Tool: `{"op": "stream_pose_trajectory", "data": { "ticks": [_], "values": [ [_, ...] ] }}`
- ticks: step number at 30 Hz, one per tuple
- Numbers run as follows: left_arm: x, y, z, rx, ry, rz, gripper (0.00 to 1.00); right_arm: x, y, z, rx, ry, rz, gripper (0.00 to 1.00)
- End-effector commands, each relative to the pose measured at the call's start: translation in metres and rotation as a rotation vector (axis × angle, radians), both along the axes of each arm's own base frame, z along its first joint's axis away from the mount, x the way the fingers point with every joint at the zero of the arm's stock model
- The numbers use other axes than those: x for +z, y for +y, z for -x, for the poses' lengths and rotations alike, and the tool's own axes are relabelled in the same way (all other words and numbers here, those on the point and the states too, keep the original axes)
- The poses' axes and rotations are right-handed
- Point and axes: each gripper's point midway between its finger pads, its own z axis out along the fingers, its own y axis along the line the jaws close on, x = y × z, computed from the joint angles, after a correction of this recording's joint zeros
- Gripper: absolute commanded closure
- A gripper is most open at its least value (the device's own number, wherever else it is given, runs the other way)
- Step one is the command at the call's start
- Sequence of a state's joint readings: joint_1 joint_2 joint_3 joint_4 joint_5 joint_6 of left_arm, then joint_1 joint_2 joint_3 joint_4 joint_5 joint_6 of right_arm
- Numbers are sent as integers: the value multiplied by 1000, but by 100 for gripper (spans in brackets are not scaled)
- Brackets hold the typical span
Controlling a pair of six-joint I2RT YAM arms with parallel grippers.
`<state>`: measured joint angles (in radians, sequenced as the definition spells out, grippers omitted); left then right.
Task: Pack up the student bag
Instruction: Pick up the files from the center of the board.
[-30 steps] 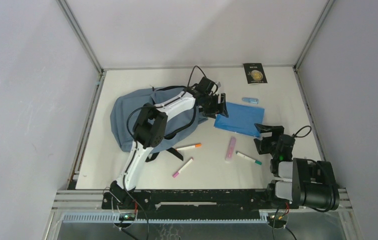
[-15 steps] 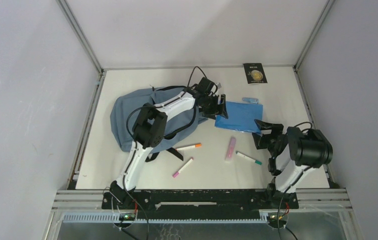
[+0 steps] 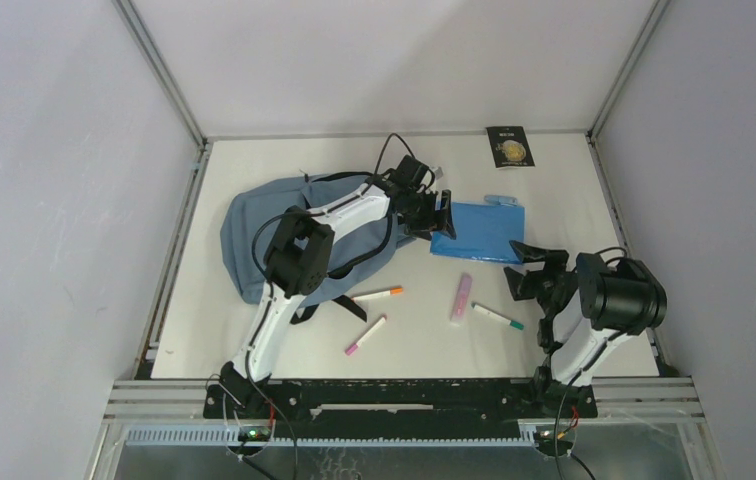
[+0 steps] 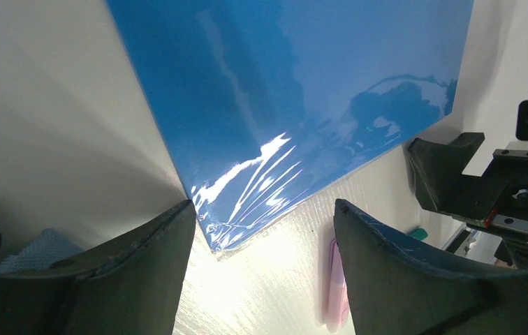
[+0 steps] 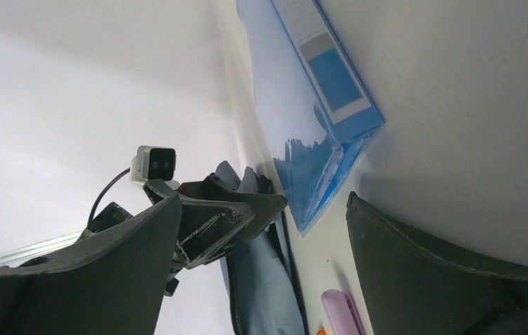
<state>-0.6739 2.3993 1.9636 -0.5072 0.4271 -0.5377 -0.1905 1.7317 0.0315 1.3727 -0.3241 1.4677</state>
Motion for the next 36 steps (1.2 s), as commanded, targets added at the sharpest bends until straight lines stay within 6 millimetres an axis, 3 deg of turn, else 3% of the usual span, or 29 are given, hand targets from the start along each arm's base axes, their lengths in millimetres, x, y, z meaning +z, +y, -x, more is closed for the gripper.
{"op": "stream_pose_trajectory", "data": {
  "ticks": [1,8,21,28,36],
  "values": [
    [-36,24,27,-31,81,-131,21,32,-4,-16,10,-148,27,4],
    [-37,25,27,-34,81,-135,21,40,-5,-20,20,-176,25,4],
    [-40,24,29,-42,91,-130,21,29,-12,-32,-12,-155,59,4],
    [-40,23,32,-56,102,-122,21,47,-10,-43,-22,-217,86,3],
    [-38,20,36,-73,116,-100,21,45,-1,-57,-54,-214,66,4]
  ]
}}
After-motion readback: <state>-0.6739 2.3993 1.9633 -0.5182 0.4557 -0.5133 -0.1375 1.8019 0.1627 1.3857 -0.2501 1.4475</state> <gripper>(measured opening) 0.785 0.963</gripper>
